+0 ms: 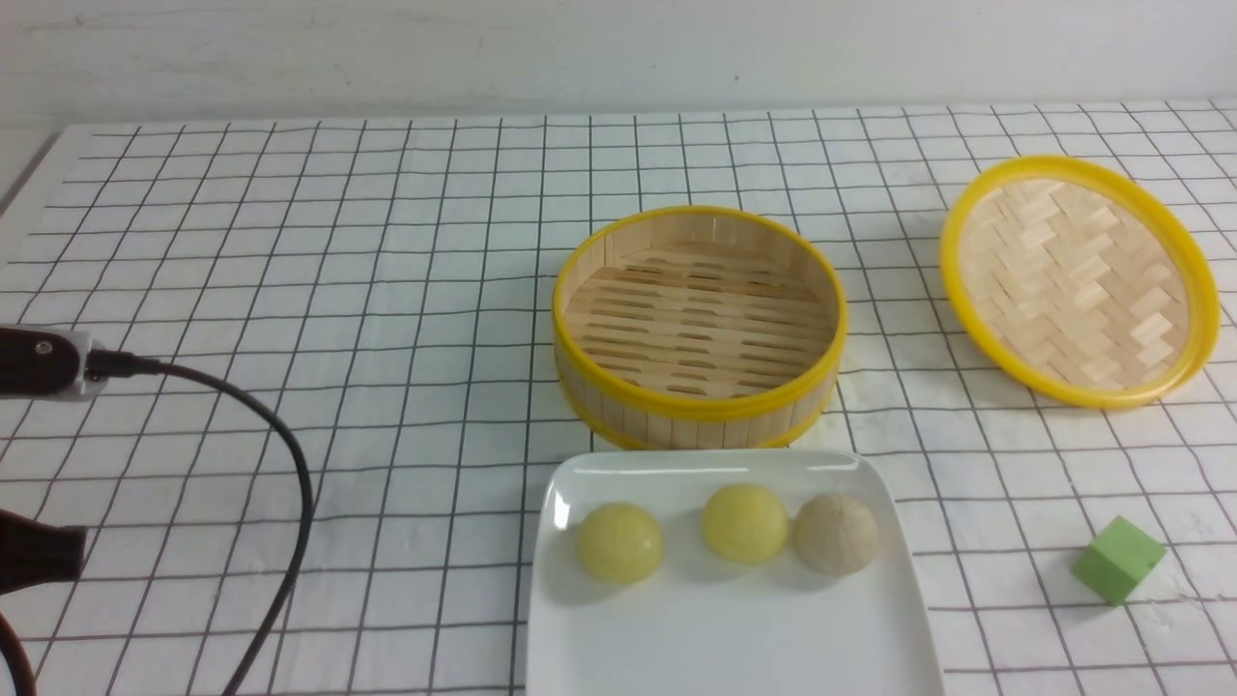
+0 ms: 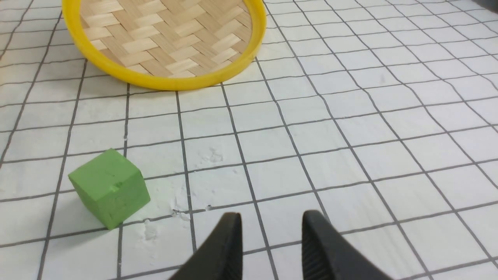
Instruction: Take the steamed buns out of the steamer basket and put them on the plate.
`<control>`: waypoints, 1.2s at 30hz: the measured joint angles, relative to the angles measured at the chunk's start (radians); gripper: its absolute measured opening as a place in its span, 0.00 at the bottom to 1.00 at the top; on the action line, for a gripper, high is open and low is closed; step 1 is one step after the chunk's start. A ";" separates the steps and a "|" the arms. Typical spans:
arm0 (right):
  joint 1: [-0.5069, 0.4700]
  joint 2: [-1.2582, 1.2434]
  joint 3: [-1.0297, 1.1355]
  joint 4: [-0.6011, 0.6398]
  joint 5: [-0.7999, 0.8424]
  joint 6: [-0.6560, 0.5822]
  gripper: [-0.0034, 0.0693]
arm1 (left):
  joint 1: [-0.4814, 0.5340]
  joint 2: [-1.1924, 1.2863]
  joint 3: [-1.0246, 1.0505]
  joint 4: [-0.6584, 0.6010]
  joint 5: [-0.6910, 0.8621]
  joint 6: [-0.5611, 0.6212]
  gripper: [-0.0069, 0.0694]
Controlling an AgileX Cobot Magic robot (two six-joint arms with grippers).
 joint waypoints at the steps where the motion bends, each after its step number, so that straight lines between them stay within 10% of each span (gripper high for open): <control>1: 0.000 0.000 0.000 0.000 0.000 0.000 0.38 | 0.004 0.001 0.000 0.003 -0.008 -0.008 0.41; 10: 0.000 0.000 0.000 0.000 0.001 0.003 0.38 | 0.123 -0.027 0.077 0.103 -0.641 -0.142 0.41; 16: 0.000 0.000 0.000 0.000 0.001 0.003 0.38 | 0.220 -0.112 0.226 0.400 -1.059 -0.378 0.41; 36: 0.000 0.000 0.000 0.000 0.001 0.003 0.38 | 0.270 -0.701 0.606 0.522 -0.849 -0.698 0.41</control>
